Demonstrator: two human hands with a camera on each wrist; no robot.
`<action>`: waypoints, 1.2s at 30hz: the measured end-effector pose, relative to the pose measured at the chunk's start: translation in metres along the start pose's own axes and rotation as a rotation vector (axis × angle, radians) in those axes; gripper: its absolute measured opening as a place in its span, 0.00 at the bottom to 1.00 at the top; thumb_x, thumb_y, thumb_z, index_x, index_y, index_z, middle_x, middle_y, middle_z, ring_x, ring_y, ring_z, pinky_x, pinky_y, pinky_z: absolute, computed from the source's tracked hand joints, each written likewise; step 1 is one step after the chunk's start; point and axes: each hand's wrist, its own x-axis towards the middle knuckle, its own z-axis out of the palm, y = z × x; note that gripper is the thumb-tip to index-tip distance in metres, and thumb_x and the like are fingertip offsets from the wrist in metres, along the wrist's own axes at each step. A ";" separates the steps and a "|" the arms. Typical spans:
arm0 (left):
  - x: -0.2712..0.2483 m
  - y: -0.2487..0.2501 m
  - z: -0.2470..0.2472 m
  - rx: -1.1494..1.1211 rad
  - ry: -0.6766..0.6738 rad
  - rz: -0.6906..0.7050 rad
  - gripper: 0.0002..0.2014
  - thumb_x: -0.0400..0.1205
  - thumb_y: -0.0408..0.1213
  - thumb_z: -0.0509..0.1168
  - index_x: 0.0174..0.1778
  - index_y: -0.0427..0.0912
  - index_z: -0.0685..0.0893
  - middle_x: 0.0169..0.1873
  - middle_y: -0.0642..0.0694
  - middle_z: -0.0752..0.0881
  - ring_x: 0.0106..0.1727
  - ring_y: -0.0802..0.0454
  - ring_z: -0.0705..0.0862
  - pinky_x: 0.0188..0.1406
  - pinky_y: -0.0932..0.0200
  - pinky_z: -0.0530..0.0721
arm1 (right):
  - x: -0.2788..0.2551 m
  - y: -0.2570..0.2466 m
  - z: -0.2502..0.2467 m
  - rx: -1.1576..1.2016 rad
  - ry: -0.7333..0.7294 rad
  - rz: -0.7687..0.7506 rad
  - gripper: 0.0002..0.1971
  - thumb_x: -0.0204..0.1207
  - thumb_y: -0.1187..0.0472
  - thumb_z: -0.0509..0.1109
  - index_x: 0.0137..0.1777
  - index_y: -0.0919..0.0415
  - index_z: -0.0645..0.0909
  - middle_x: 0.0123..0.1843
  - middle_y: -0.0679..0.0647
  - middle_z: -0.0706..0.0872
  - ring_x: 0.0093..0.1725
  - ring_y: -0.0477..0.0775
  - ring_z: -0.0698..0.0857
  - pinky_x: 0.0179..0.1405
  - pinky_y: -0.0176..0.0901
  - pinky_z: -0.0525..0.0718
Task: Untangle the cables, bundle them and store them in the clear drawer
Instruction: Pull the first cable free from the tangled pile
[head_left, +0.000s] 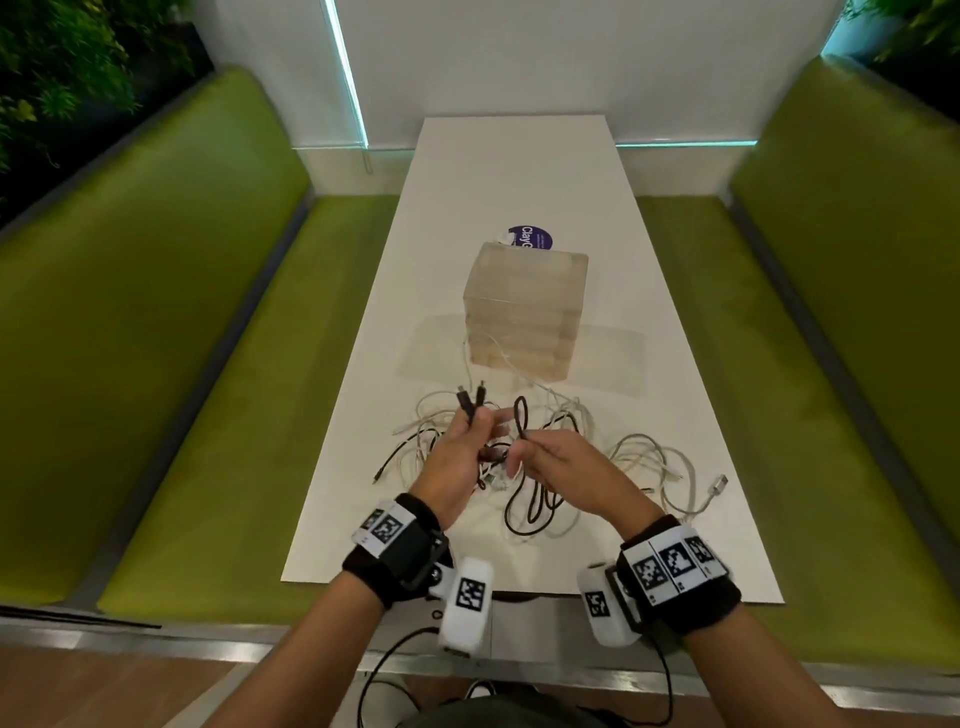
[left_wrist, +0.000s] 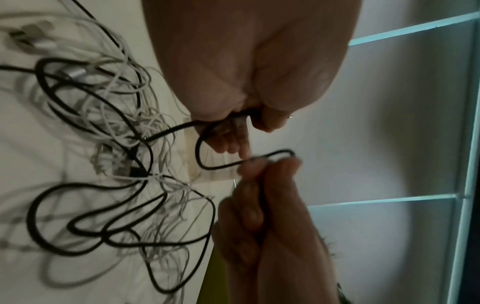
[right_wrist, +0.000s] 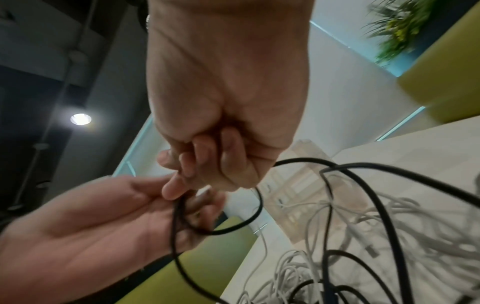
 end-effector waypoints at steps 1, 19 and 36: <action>0.000 -0.001 0.006 -0.008 -0.028 -0.016 0.15 0.89 0.45 0.52 0.60 0.42 0.79 0.62 0.50 0.87 0.53 0.56 0.84 0.58 0.58 0.79 | 0.002 -0.001 0.003 -0.035 -0.020 -0.015 0.16 0.83 0.51 0.60 0.38 0.55 0.84 0.29 0.52 0.81 0.29 0.43 0.75 0.32 0.35 0.73; 0.003 0.055 -0.024 -0.504 0.148 0.235 0.15 0.90 0.33 0.46 0.38 0.44 0.70 0.19 0.54 0.74 0.22 0.57 0.78 0.31 0.60 0.84 | 0.000 0.041 -0.020 -0.228 -0.068 0.313 0.17 0.82 0.50 0.63 0.33 0.55 0.80 0.31 0.45 0.82 0.29 0.44 0.79 0.28 0.29 0.72; -0.008 0.005 0.012 0.409 -0.085 0.174 0.04 0.84 0.40 0.64 0.51 0.50 0.84 0.38 0.58 0.85 0.37 0.69 0.80 0.47 0.61 0.78 | 0.013 0.000 -0.015 -0.284 0.130 0.114 0.14 0.83 0.60 0.57 0.43 0.56 0.84 0.39 0.53 0.88 0.42 0.53 0.84 0.49 0.48 0.81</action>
